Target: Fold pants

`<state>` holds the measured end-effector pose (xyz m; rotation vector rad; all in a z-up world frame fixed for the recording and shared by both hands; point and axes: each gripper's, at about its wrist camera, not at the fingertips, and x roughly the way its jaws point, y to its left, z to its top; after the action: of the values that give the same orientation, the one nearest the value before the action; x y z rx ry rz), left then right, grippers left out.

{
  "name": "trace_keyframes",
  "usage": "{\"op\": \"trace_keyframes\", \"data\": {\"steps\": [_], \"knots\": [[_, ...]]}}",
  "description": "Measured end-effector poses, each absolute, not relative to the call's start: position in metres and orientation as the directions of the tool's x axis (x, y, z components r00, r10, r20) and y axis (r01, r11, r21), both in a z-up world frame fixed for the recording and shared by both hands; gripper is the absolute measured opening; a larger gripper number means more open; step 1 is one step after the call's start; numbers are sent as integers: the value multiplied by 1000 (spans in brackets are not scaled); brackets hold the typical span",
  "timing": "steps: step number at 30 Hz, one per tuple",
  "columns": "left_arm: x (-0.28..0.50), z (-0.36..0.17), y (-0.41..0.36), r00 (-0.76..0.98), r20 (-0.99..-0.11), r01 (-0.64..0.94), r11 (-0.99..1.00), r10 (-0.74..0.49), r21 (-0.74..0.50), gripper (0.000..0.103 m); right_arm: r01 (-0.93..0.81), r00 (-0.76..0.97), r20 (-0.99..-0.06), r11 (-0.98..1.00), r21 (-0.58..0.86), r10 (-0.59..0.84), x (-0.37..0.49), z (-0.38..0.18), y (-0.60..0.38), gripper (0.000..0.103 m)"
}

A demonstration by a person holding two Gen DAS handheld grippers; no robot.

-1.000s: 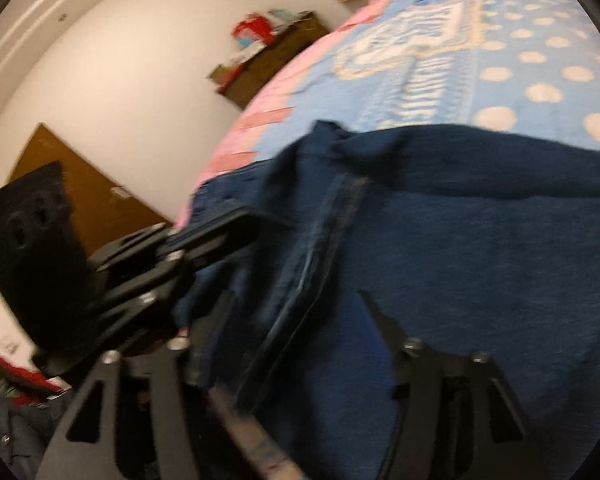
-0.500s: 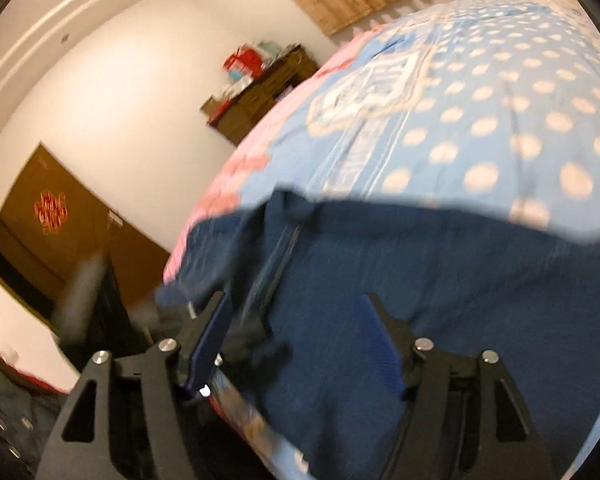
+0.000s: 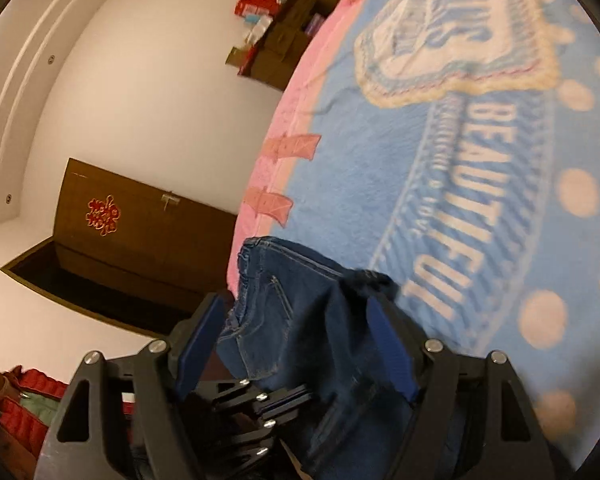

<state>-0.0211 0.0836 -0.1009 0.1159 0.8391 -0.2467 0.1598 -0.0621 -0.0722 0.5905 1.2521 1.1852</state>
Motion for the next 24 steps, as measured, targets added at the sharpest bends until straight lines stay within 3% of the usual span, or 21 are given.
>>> {"op": "trace_keyframes", "data": {"steps": [5,13,14,15,16,18,24], "knots": [[-12,-113,86,617,-767,252,968,-174,-16,3,-314,-223,-489,413,855,843,169,-101,-32,72],[-3,-116,98,604,-764,243,965,-227,-95,3,-281,-278,-454,380,881,847,178,-121,-5,69],[-2,-116,98,603,-764,242,965,-229,-98,3,-293,-263,-466,391,873,845,177,-121,-5,66],[-1,-116,99,603,-764,241,965,-231,-102,3,-312,-251,-480,399,862,841,175,-120,-4,57],[0,-116,101,603,-763,238,965,-232,-105,3,-336,-236,-496,409,849,836,173,-119,-5,39],[4,-116,110,597,-761,215,965,-254,-153,3,-354,-217,-516,426,833,829,171,-120,-7,24],[13,-113,129,606,-746,195,961,-275,-196,3,-372,-184,-473,384,845,862,167,-116,-28,11]]}}
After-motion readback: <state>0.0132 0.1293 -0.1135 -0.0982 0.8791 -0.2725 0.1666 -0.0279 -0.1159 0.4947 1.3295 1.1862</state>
